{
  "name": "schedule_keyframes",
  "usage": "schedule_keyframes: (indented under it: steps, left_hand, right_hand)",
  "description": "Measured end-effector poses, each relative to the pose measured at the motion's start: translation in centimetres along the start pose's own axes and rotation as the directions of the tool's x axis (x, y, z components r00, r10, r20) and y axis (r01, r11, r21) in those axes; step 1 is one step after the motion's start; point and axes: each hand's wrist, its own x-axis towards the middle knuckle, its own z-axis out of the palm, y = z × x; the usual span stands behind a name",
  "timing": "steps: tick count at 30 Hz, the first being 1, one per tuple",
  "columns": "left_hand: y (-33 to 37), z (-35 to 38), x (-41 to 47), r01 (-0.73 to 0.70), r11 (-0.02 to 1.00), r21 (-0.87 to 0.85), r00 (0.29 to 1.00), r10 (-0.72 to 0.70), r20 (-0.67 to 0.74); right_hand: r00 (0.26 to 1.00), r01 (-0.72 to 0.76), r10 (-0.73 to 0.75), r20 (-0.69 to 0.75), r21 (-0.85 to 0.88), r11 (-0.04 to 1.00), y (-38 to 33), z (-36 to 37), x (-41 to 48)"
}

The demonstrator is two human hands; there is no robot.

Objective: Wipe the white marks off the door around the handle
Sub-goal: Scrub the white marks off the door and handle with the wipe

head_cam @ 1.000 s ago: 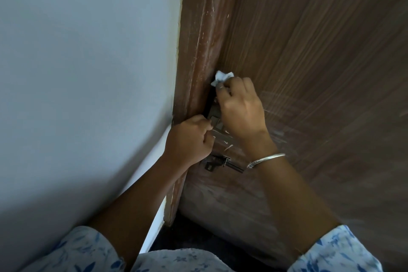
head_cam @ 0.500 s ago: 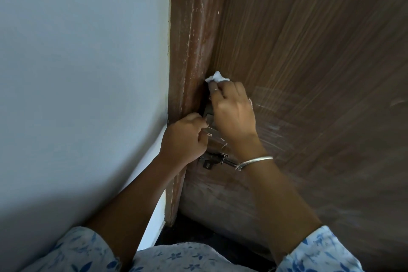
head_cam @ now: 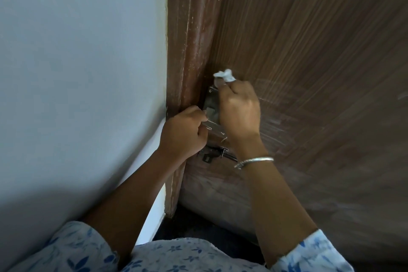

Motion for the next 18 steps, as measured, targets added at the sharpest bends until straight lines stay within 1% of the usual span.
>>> schedule_keyframes:
  steps: [2, 5, 6, 8, 10, 12, 13, 15, 18]
  left_hand:
    - [0.0, -0.1, 0.0, 0.003, 1.000, 0.025, 1.000, -0.003, 0.013]
    - [0.1, -0.3, 0.0, 0.006, 1.000, 0.029, 1.000, -0.007, 0.013]
    - [0.2, -0.3, 0.0, 0.001, 1.000, 0.018, 1.000, -0.001, 0.008]
    - [0.2, -0.3, 0.0, -0.010, 1.000, -0.003, 1.000, 0.010, 0.003]
    - [0.3, -0.3, 0.1, -0.016, 1.000, -0.007, 1.000, 0.016, -0.003]
    - [0.4, -0.1, 0.3, -0.019, 1.000, 0.002, 1.000, 0.019, -0.016]
    - [0.4, -0.1, 0.4, -0.019, 1.000, 0.012, 1.000, 0.019, -0.021]
    - [0.5, 0.1, 0.5, -0.012, 0.999, 0.043, 1.000, 0.013, -0.023]
    - [0.6, 0.1, 0.5, 0.014, 0.997, 0.080, 1.000, -0.012, -0.025]
  right_hand:
    - [0.999, 0.047, -0.048, 0.021, 0.022, 0.999, -0.9, 0.5, 0.9]
    - [0.999, 0.039, -0.038, -0.011, 0.013, 0.999, -1.0, 0.6, 1.3]
    - [0.999, 0.011, -0.011, -0.036, 0.012, 1.000, -0.6, 0.4, 1.0]
    - [0.989, -0.095, 0.095, -0.111, 0.014, 0.995, 1.0, -0.5, -0.2]
    - [0.958, -0.208, 0.212, -0.194, 0.039, 0.977, 2.9, -1.6, -1.7]
    - [0.937, -0.264, 0.273, -0.218, 0.068, 0.962, 4.1, -2.5, -2.7]
    - [0.937, -0.267, 0.275, -0.216, 0.069, 0.961, 4.2, -2.6, -2.8]
    - [0.950, -0.225, 0.235, -0.206, 0.071, 0.972, 3.8, -2.3, -2.4]
    - [0.987, -0.113, 0.120, -0.111, 0.065, 0.991, 1.9, -1.4, -1.0]
